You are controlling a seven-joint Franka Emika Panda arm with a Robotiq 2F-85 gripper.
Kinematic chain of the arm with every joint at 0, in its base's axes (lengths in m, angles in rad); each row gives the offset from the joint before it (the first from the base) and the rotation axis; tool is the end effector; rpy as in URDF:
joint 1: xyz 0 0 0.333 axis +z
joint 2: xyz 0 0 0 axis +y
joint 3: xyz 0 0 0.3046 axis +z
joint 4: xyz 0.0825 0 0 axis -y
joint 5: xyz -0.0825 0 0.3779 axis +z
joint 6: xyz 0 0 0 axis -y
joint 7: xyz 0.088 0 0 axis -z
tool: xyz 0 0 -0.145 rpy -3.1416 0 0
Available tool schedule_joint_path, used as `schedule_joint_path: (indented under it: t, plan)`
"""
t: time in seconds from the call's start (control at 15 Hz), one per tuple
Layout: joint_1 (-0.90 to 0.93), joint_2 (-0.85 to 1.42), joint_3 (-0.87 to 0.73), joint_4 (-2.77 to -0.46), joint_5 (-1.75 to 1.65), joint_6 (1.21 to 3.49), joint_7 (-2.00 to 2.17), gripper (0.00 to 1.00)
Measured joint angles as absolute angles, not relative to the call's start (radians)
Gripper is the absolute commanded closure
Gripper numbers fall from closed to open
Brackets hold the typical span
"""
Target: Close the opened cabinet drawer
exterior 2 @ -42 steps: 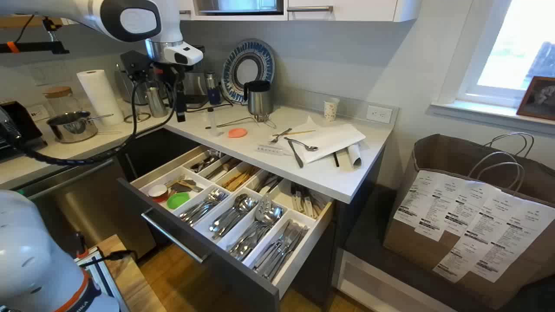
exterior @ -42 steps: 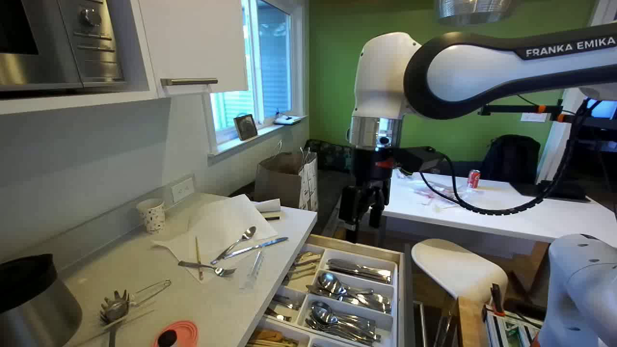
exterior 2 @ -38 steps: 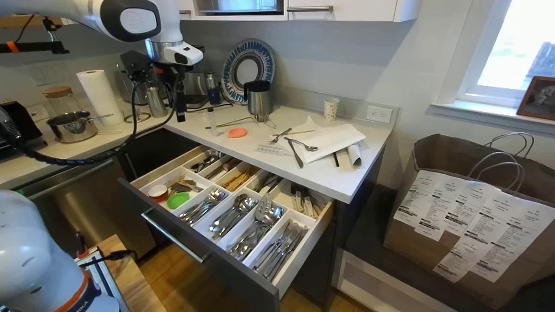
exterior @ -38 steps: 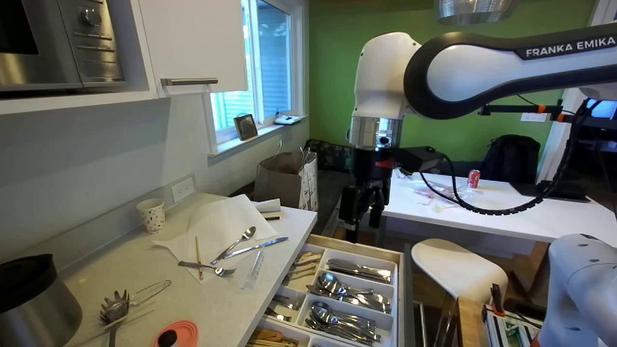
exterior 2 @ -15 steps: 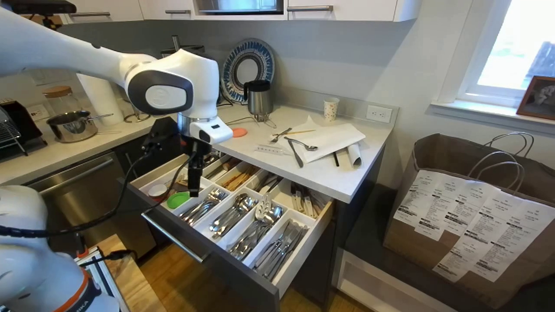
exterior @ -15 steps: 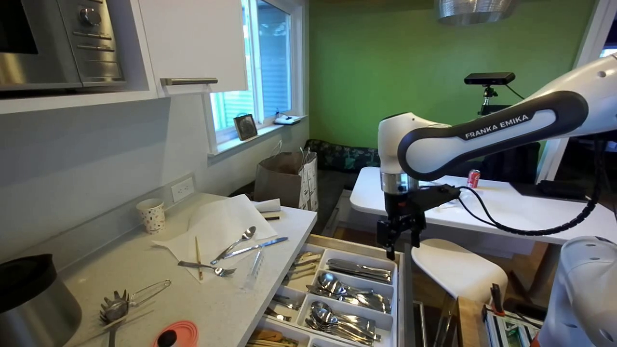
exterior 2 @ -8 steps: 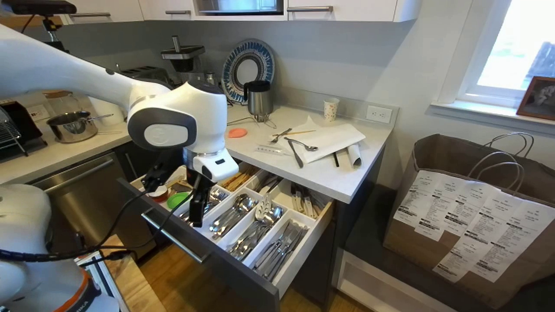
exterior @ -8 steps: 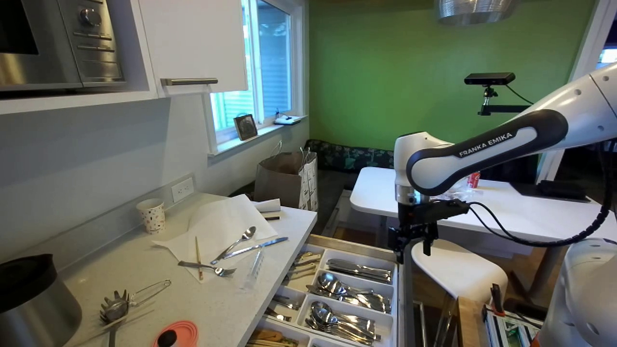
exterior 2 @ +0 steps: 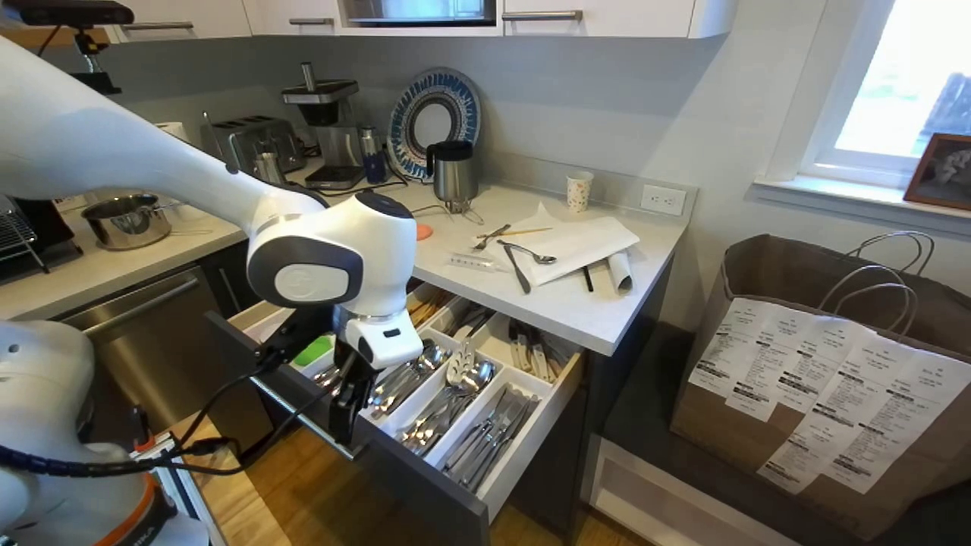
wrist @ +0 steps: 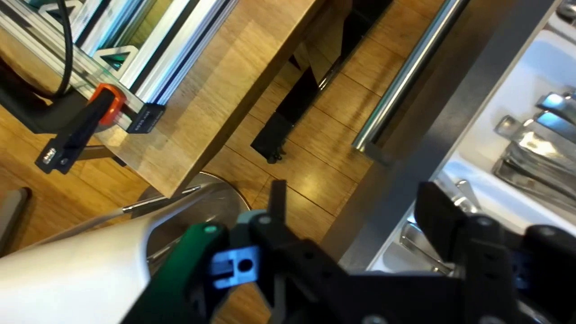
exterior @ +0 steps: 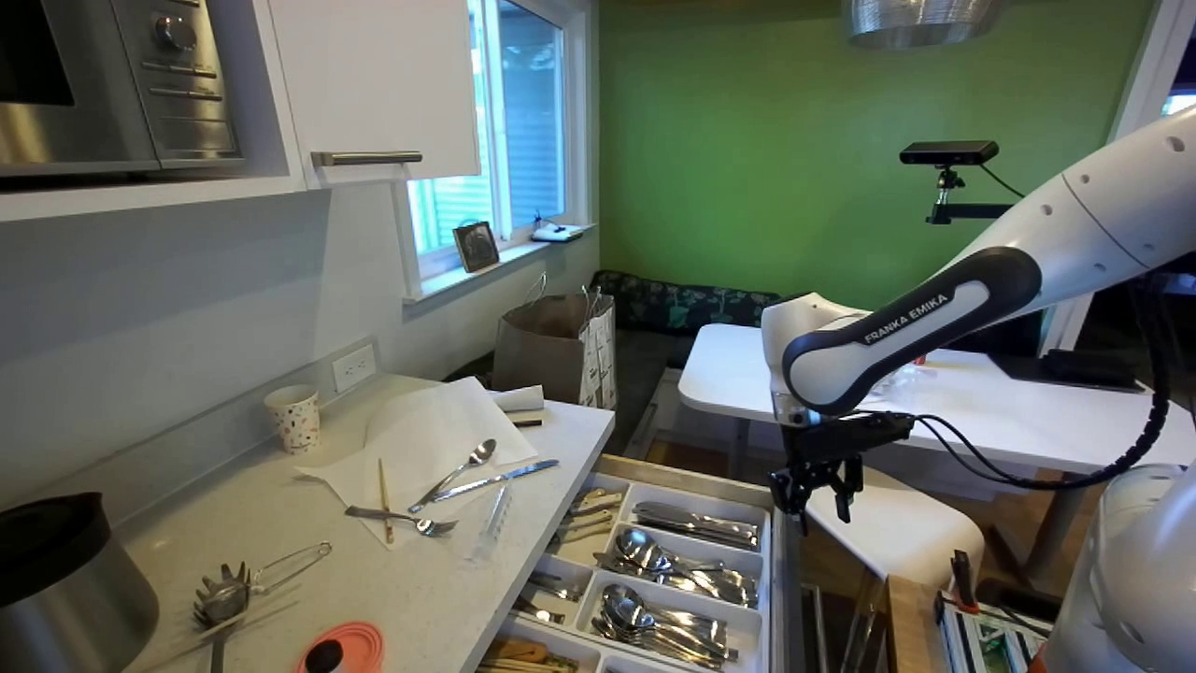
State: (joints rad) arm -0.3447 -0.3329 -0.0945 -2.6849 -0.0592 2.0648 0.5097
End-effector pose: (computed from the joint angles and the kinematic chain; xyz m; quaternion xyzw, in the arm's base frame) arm 0.3145 -0.1494 0.2758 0.8903 -0.4321 -0.1430 0.0139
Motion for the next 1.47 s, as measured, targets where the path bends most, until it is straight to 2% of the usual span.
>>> schedule_joint_path:
  t: [0.4,0.93,1.47]
  plan:
    - [-0.357,-0.203,-0.121,-2.684,-0.074,2.162,0.612,1.00]
    - [-0.346,-0.080,-0.157,-2.668,-0.068,2.298,0.683,1.00]
    - [-0.316,-0.064,-0.174,-2.666,0.071,2.416,0.699,1.00]
